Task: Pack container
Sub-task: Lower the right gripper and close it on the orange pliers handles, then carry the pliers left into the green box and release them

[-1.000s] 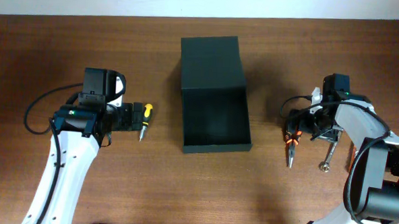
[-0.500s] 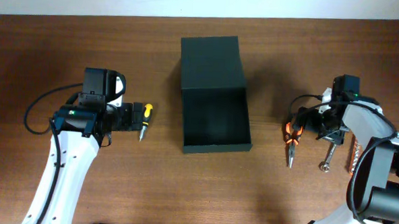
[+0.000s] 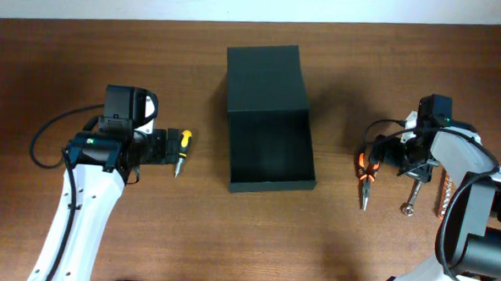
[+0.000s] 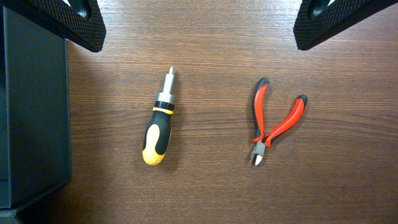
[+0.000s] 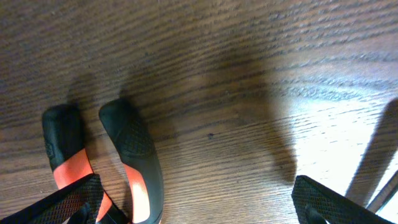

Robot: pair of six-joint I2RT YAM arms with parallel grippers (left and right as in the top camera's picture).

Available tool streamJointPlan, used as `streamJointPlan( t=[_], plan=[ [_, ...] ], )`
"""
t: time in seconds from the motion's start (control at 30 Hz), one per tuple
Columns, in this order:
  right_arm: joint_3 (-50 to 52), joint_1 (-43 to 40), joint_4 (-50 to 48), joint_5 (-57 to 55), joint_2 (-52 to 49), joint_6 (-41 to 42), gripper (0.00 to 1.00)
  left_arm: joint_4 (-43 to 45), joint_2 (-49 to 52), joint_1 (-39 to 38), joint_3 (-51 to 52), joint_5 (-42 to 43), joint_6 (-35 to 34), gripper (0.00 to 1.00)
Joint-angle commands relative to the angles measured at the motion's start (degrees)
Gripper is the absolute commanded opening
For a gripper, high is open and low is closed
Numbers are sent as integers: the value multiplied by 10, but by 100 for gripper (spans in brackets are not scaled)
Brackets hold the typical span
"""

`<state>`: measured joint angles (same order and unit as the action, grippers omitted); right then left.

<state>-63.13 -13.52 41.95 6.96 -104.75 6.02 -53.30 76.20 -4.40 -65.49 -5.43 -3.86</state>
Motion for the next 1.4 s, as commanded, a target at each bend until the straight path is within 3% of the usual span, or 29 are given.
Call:
streamJointPlan(
  t=[0.0,0.63,0.73,0.83,1.37],
  plan=[
    [10,0,0,-1,-7,2,97,3,-2,2,-10,-6,11,99],
    [56,0,-24,-1,-7,-43,99,3,-2,2,-10,-6,11,99],
    [56,0,-24,0,-7,-42,86,3,-2,2,-10,-6,11,99],
    [56,0,-24,2,-7,-41,66,3,-2,2,-10,-6,11,99],
    [56,4,-23,30,-7,-38,13,11,-2,2,-10,-6,11,99]
  ],
)
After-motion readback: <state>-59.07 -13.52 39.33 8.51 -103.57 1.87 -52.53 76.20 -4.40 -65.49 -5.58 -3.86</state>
